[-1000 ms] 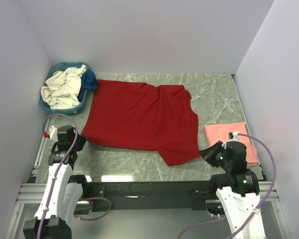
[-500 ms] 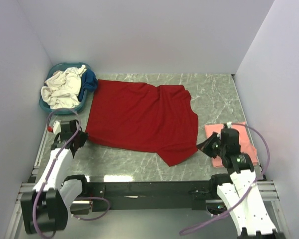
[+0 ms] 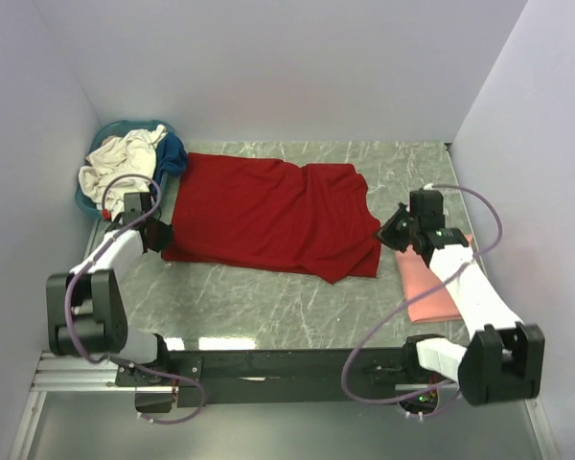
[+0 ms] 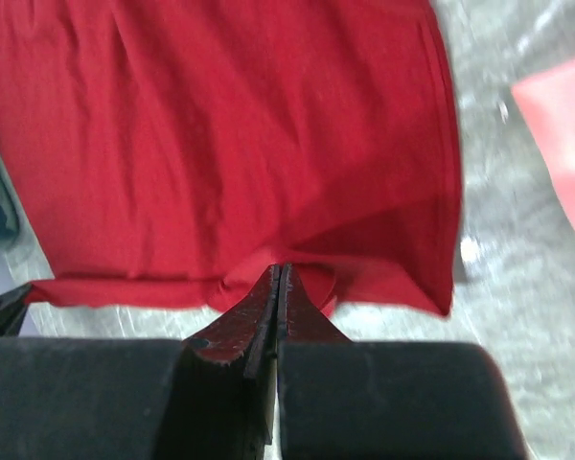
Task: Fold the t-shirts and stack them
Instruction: Fold the tshirt
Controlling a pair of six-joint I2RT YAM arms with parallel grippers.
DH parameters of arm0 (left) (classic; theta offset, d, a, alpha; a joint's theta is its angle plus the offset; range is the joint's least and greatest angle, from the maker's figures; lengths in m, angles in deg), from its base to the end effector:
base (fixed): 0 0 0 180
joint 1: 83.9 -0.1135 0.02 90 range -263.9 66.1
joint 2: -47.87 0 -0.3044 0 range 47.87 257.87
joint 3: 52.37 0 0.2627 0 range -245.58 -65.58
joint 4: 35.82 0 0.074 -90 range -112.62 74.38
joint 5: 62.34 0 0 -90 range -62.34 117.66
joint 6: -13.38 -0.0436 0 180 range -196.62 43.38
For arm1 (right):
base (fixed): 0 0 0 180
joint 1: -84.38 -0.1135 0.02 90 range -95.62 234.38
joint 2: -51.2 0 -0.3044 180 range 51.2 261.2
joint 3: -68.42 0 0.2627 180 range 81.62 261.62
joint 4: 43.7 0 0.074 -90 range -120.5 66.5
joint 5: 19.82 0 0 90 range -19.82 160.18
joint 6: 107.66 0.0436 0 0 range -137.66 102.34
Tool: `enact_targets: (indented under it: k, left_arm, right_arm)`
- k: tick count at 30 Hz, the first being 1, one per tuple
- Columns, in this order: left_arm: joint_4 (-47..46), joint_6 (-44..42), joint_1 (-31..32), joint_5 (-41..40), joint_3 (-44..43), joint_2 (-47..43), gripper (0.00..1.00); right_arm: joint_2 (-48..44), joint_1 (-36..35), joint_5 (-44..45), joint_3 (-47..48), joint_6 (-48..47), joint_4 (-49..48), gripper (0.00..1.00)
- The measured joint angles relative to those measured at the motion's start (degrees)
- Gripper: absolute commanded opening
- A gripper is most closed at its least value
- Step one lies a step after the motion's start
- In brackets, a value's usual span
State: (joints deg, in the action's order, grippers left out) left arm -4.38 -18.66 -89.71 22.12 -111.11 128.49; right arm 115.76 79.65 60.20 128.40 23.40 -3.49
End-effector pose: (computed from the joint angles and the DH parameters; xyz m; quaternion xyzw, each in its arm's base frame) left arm 0.2824 0.0330 0.2218 -0.5137 0.7970 -0.0969 0.3025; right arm 0.2327 0.0268 0.2850 0.2549 0.8843 0.2229 0.3215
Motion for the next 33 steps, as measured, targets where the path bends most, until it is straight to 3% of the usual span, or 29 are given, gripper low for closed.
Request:
enact_targets:
  k: [10, 20, 33]
  left_arm:
    - [-0.2, 0.3, 0.9, 0.7, -5.0, 7.4, 0.18]
    - [-0.1, 0.3, 1.0, 0.7, -6.9, 7.5, 0.10]
    - [-0.2, 0.2, 1.0, 1.8, -8.7, 8.8, 0.11]
  right_arm:
    - [11.2, 0.6, 0.0, 7.4, 0.0, -3.6, 0.00]
    - [11.8, 3.6, -1.2, 9.4, 0.2, -4.0, 0.00]
    - [12.2, 6.3, -2.3, 10.3, 0.2, -5.1, 0.00]
